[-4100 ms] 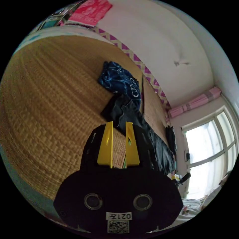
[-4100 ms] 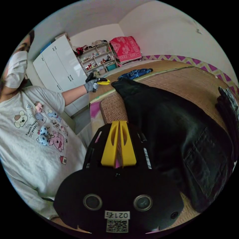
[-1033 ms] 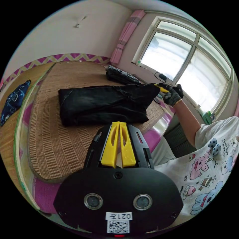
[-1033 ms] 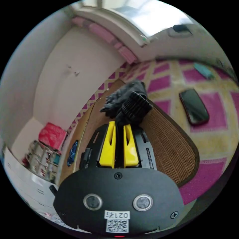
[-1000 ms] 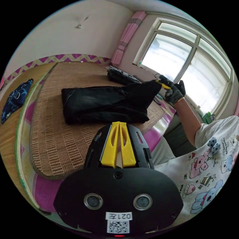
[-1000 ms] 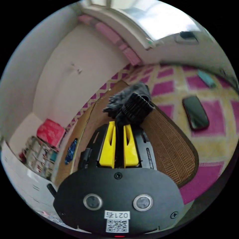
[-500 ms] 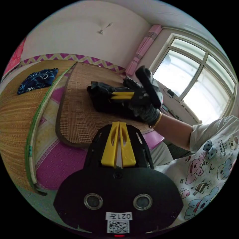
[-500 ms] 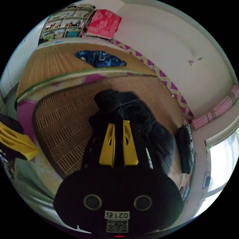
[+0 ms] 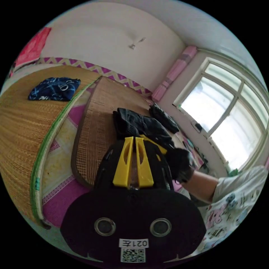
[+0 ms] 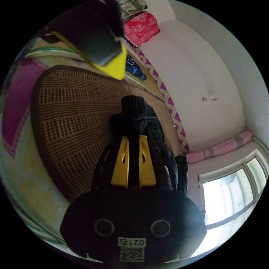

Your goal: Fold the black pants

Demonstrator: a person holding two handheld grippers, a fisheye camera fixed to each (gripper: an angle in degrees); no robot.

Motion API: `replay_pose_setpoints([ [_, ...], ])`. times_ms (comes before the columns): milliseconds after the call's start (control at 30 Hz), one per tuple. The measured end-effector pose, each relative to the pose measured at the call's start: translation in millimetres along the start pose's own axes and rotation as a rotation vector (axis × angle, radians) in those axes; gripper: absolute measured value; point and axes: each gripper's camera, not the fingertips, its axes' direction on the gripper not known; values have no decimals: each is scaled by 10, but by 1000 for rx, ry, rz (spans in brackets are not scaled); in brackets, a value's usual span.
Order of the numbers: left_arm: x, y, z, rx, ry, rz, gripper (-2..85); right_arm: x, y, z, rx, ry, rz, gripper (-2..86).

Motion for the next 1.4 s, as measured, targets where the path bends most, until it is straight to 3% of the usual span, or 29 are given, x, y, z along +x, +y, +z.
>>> replay_pose_setpoints([
  [133,-652,-545,190,-43,161,-238,84,818,477,-287,95,-381,281,57],
  [200,-888,-747,340,-89,253,-303,105,1120,760,-315,115,-472,371,50],
  [267,-1048,-999,525,-156,316,-323,128,1342,1026,-302,103,-500,446,39],
  [400,-1069,-1277,832,-348,222,-272,124,1705,1627,-262,117,-593,620,13],
  [467,-953,-1436,805,-334,190,-210,52,1798,1869,-236,116,-623,682,7],
  [633,-436,-1912,627,-305,23,38,26,1961,2547,-181,91,-628,846,-4],
  [900,-179,-2631,712,-227,340,18,8,2019,3169,-70,52,-680,1010,-5],
  [967,-630,-2563,812,-228,391,-140,10,2005,3207,-107,61,-686,1017,-4],
  [1100,-1494,-2150,1112,-380,309,-389,13,1994,3128,-221,90,-676,970,4],
  [1167,-1699,-2017,1071,-286,481,-468,15,2000,2996,-284,112,-633,902,19],
  [1400,-1374,-2223,942,-276,304,-273,21,1488,2113,-246,39,-317,369,82],
])
